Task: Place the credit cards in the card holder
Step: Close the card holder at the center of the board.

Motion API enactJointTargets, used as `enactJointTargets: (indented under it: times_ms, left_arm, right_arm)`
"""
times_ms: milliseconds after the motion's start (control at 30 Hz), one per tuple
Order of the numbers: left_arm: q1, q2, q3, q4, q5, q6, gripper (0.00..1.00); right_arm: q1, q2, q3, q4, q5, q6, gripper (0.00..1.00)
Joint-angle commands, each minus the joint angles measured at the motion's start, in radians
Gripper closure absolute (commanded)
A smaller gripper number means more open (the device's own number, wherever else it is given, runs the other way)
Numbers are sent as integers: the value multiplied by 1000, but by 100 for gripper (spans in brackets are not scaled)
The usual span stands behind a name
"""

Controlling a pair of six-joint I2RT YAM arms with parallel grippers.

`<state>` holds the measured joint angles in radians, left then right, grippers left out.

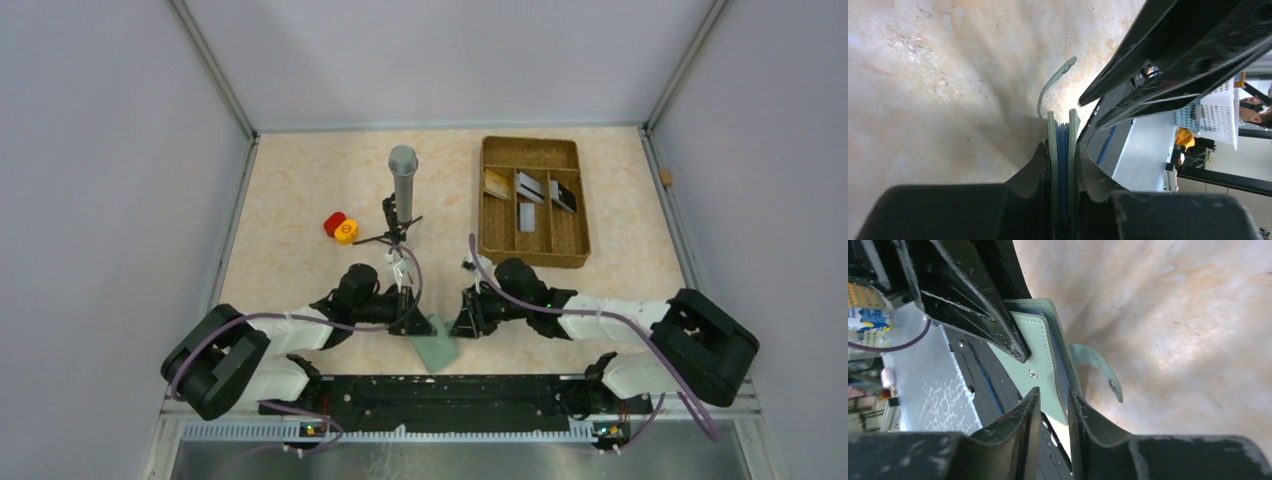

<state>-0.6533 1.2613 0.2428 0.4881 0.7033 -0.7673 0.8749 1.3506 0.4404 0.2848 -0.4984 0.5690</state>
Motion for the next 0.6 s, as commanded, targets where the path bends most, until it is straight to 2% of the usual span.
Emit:
enactJointTargets:
  times_ms: [0, 33, 67, 133, 300, 567]
  left_arm:
    - [-6, 37, 60, -100, -28, 103, 100]
    - [-6, 47, 69, -117, -27, 117, 100]
    - [-6, 59, 78, -135, -23, 129, 100]
    - [-7, 76, 90, -157, -13, 143, 100]
    - [-6, 102, 109, -182, -12, 163, 100]
    - [-6, 122, 120, -213, -14, 182, 100]
  right_arm:
    - [-42, -155, 37, -135, 98, -76, 65]
    - [-67, -182, 27, -157, 106, -84, 55]
    - [-82, -203, 22, -179, 114, -93, 49]
    - [-103, -213, 26, -223, 127, -118, 46]
    - [-106, -130, 36, -210, 125, -131, 47]
    - [-109, -26, 40, -116, 129, -144, 58]
